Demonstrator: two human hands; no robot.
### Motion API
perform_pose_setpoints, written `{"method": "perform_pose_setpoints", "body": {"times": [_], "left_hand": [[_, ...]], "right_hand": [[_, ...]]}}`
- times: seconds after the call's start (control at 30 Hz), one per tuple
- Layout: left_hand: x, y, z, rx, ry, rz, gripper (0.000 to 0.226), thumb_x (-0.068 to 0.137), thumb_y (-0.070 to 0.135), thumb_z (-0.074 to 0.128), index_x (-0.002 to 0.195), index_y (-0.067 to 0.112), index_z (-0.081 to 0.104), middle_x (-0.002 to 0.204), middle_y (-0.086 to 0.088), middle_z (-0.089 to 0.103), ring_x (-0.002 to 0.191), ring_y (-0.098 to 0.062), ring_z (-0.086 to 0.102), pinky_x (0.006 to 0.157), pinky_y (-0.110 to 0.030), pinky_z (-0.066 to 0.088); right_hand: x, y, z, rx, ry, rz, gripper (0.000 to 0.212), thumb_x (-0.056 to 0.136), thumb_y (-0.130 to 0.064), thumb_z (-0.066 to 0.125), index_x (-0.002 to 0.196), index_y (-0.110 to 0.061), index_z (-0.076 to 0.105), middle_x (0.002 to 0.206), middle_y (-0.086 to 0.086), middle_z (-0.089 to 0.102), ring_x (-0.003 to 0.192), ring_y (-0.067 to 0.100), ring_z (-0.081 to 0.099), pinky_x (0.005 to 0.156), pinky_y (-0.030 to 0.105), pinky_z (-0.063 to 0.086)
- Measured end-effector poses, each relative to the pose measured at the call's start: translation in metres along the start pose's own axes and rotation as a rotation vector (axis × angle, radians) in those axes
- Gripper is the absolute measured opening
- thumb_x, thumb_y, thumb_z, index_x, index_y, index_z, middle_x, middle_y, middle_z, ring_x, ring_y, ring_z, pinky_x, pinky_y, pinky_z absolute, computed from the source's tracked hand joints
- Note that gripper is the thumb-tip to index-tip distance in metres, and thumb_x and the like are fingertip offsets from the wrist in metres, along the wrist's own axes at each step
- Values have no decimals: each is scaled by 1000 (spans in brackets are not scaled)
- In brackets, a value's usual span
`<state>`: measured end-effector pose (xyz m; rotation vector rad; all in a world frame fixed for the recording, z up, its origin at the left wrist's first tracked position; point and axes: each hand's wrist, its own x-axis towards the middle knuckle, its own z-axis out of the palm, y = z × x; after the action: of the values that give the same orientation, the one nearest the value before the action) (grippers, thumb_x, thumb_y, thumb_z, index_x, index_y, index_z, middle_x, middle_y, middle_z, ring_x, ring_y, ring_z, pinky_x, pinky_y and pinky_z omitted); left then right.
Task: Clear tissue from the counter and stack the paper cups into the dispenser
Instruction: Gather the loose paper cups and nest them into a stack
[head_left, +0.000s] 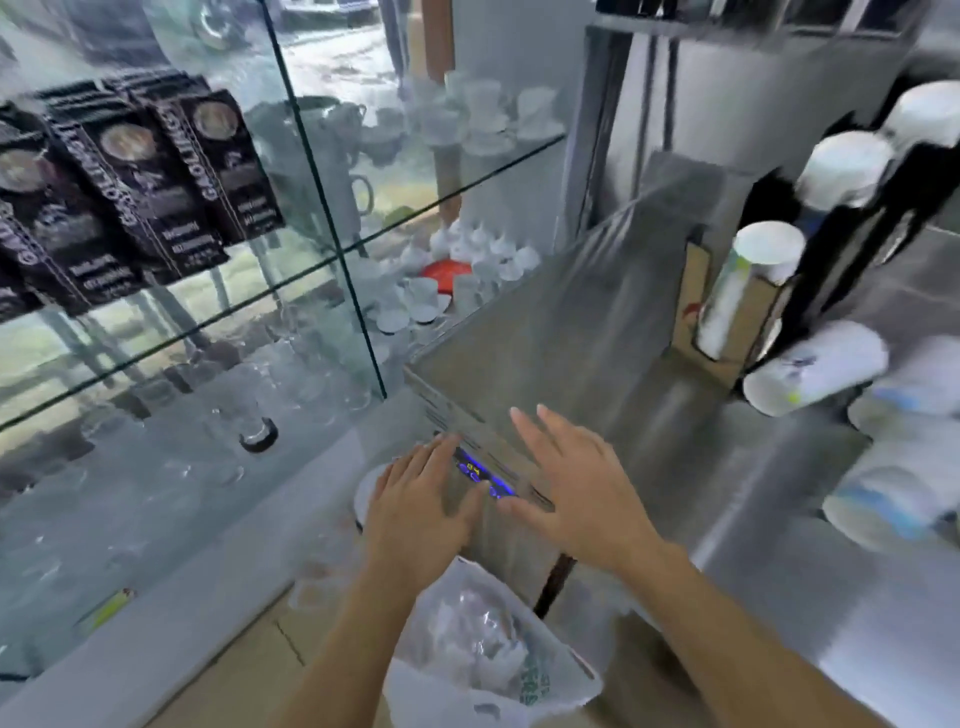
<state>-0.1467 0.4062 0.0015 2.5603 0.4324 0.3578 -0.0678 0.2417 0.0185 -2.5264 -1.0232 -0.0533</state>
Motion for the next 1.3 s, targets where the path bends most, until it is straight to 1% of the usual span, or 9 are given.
{"method": "perform_pose_setpoints", "body": {"times": [0.13, 0.33, 0.47, 0.63, 0.8, 0.9, 1.0, 1.13, 1.3], "left_hand": [[22, 62, 15, -19, -8, 164, 54, 83, 47, 58, 130, 23, 49, 135, 1, 55, 126, -20, 48, 107, -38, 33], [32, 176, 60, -84, -102, 393, 58, 85, 52, 53, 134, 23, 45, 140, 2, 51, 130, -17, 43, 110, -34, 28], [34, 242, 94, -144, -167, 454, 57, 85, 52, 53, 133, 23, 44, 138, 5, 51, 127, -16, 44, 107, -33, 29], [39, 292, 133, -238, -318, 375, 62, 84, 53, 51, 138, 25, 35, 142, 6, 45, 130, -15, 40, 108, -39, 32], [41, 316, 160, -247, -497, 240, 76, 82, 53, 55, 144, 25, 21, 151, 2, 30, 136, -18, 33, 110, -45, 31], [42, 319, 177, -201, -669, 189, 88, 76, 46, 65, 145, 28, 13, 149, -4, 30, 130, -25, 41, 103, -46, 40], [43, 321, 189, -289, -748, 125, 83, 73, 45, 68, 140, 29, 23, 135, -5, 46, 113, -23, 55, 92, -45, 49], [50, 320, 195, -451, -794, 75, 64, 69, 32, 75, 124, 24, 42, 109, 5, 62, 88, -5, 63, 74, -28, 53], [59, 310, 186, -596, -810, 14, 62, 63, 22, 81, 117, 16, 50, 103, 1, 68, 89, -11, 68, 79, -30, 57]], "right_hand": [[-28, 40, -51, -55, 127, 149, 83, 78, -63, 49, 144, -30, 12, 152, 12, 28, 138, 23, 27, 111, 38, 22], [-90, 113, -111, -45, 257, 420, 82, 79, -66, 46, 141, -43, -2, 154, 5, 23, 137, 24, 27, 108, 45, 24], [-128, 161, -140, -74, 338, 540, 83, 77, -65, 47, 144, -33, 8, 151, 8, 30, 135, 25, 32, 105, 46, 32], [-150, 211, -153, 26, 406, 629, 80, 81, -51, 56, 143, -22, 15, 150, 6, 31, 137, 21, 26, 108, 43, 29], [-151, 250, -149, 2, 361, 738, 79, 82, -53, 54, 141, -11, 21, 148, 10, 34, 134, 24, 31, 105, 41, 26], [-146, 266, -142, -21, 272, 769, 79, 83, -54, 51, 140, -9, 20, 148, 9, 33, 134, 23, 31, 105, 42, 25], [-139, 275, -137, -54, 173, 778, 71, 85, -53, 47, 137, -10, 25, 143, 9, 40, 129, 25, 37, 104, 42, 24], [-131, 270, -137, 9, 169, 761, 64, 85, -47, 52, 133, -9, 32, 131, 11, 50, 122, 29, 43, 100, 41, 27], [-118, 250, -143, 164, 336, 595, 46, 85, -24, 59, 123, -4, 42, 123, 17, 51, 115, 31, 43, 92, 29, 30]]}}
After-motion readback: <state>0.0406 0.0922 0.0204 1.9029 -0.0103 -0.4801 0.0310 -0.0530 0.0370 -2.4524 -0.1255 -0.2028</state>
